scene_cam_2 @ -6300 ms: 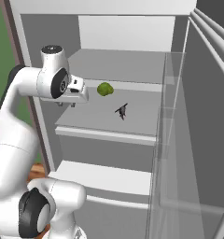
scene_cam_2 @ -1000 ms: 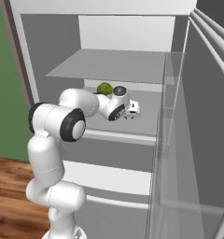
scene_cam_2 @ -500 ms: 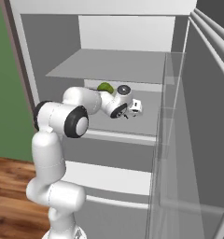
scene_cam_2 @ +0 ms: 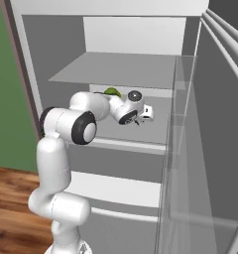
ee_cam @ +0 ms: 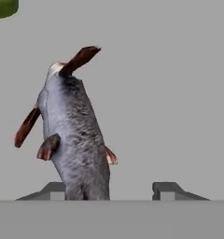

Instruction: Take the fish out of the fridge, briefly rinse it in the sink, and place it on the tray next to the sink.

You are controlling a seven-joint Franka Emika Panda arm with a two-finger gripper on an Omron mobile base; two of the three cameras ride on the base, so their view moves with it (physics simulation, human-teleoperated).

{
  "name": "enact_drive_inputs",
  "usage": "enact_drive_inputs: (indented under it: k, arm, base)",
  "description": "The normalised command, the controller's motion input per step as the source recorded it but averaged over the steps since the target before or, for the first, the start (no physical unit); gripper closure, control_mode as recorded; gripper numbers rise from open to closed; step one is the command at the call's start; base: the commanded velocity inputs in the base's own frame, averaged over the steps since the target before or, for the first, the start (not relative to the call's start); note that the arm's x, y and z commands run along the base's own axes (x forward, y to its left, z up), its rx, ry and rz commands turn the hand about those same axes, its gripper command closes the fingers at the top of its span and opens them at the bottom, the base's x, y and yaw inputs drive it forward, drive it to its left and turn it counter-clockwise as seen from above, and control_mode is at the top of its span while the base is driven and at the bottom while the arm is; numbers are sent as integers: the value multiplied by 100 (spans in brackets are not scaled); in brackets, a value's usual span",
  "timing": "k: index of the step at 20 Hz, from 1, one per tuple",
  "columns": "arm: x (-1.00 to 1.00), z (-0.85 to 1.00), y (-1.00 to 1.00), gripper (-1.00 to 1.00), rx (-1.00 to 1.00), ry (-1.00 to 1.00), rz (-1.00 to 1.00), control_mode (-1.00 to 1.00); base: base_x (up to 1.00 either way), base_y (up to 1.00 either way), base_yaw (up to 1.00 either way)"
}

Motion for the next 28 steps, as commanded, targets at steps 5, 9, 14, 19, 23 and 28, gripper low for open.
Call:
enact_drive_inputs:
  k: [5, 9, 14, 19, 23, 28]
  arm:
    - [0, -4, 0, 100, 0, -2, 0, -100]
    - [-6, 0, 1, 100, 0, 0, 0, -100]
    - [-67, 41, 11, 100, 0, -3, 0, -100]
    - [-93, 76, 7, 100, 7, 11, 0, -100]
    - [-100, 57, 8, 100, 12, 23, 0, -100]
    - [-100, 28, 19, 100, 8, 29, 0, -100]
  base:
    - [0, 0, 0]
    - [0, 0, 0]
    - [0, 0, 0]
    - [0, 0, 0]
    - [0, 0, 0]
    - [0, 0, 0]
